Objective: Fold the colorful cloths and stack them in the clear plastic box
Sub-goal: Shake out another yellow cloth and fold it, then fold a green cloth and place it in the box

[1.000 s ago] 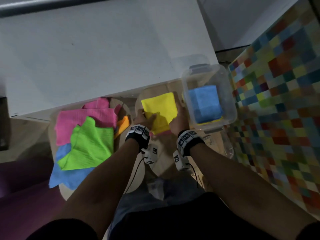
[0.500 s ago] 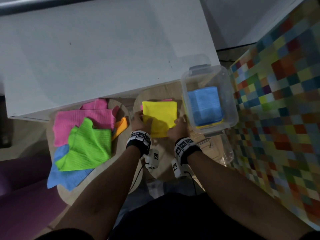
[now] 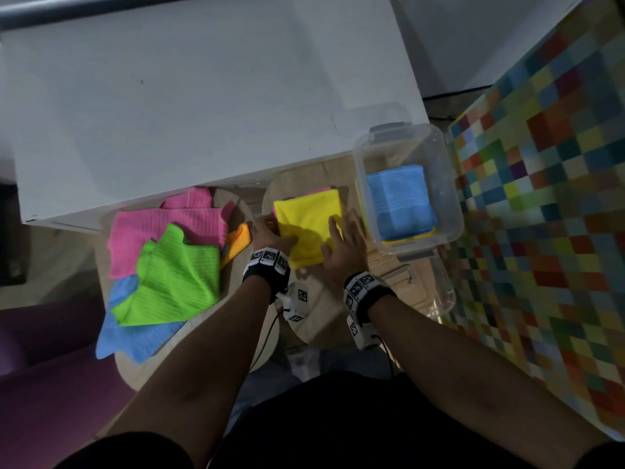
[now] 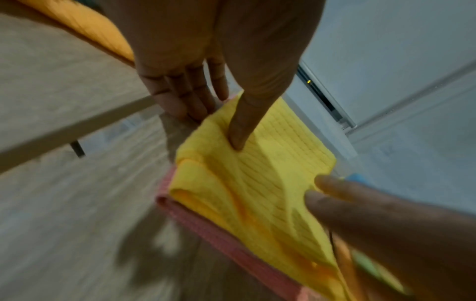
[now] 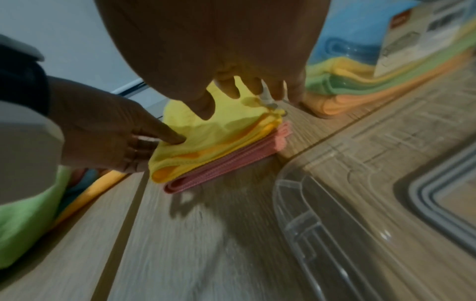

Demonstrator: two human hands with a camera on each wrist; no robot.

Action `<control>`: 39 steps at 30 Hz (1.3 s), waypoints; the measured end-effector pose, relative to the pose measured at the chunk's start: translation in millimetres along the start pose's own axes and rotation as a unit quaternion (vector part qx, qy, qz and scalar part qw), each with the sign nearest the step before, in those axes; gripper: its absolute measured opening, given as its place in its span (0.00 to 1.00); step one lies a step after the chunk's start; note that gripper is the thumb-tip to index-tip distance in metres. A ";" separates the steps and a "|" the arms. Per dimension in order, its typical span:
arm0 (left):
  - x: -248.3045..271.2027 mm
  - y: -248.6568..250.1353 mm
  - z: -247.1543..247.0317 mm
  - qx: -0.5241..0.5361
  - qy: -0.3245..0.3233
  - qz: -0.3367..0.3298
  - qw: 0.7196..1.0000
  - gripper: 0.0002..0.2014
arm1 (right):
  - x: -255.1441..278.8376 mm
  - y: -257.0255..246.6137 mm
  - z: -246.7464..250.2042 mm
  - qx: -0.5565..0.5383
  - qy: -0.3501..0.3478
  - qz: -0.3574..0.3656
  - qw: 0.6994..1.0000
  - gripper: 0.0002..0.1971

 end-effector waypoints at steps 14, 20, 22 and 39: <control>37.3 -103.8 176.8 -0.122 0.204 -0.098 0.966 0.12 | 23.9 -121.7 -45.4 0.019 -0.131 0.014 0.991 0.25; 43.9 -166.8 219.0 -0.204 0.173 0.089 0.959 0.22 | 23.5 -166.8 -72.9 -0.056 -0.172 0.025 0.983 0.23; 39.7 -180.0 221.5 -0.240 0.124 0.089 0.959 0.27 | 21.2 -180.8 -82.9 -0.079 -0.162 0.039 0.983 0.22; 44.1 -199.0 263.2 -0.178 0.098 0.014 0.979 0.12 | 4.4 -214.0 -85.1 -0.046 -0.076 -0.024 0.996 0.22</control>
Point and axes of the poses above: each hand's wrist, its own x-axis away from the middle knuckle, its own z-axis out of the back of the hand, y = z × x, the point moved 3 cm from there along -x, towards the middle knuckle, and after that the axes turned 9 degrees about -x, right-handed, at the moved point
